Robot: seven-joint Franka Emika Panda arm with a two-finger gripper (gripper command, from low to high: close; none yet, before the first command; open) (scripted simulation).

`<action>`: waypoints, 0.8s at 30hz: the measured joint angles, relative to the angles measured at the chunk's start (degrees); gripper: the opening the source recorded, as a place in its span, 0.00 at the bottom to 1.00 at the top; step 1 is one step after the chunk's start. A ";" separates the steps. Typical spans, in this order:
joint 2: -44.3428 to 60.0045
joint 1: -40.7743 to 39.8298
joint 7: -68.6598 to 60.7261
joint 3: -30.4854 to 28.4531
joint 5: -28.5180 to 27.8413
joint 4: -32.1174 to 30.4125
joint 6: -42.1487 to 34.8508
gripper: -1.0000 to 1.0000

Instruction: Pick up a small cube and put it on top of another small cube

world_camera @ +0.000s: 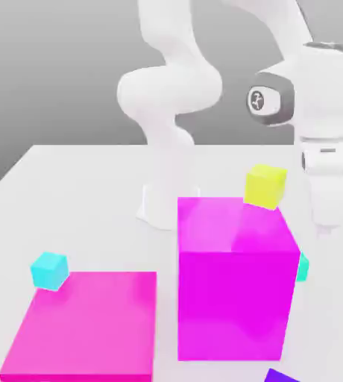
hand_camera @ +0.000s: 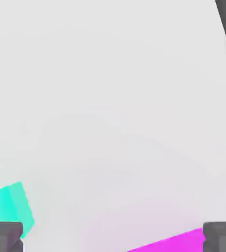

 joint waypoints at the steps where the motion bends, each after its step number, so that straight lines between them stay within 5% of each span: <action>1: 2.33 -0.21 -0.62 0.37 -1.03 -0.70 1.75 0.50; 8: 17.16 7.22 5.07 -7.96 -10.63 0.99 13.55 0.50; 9: 18.41 8.11 5.30 -8.91 -10.93 1.22 14.59 0.00; 16: 18.32 8.10 5.55 -8.94 -11.20 1.20 14.43 0.00; 24: 4.08 4.77 -0.59 -2.48 -2.51 -0.80 1.82 0.00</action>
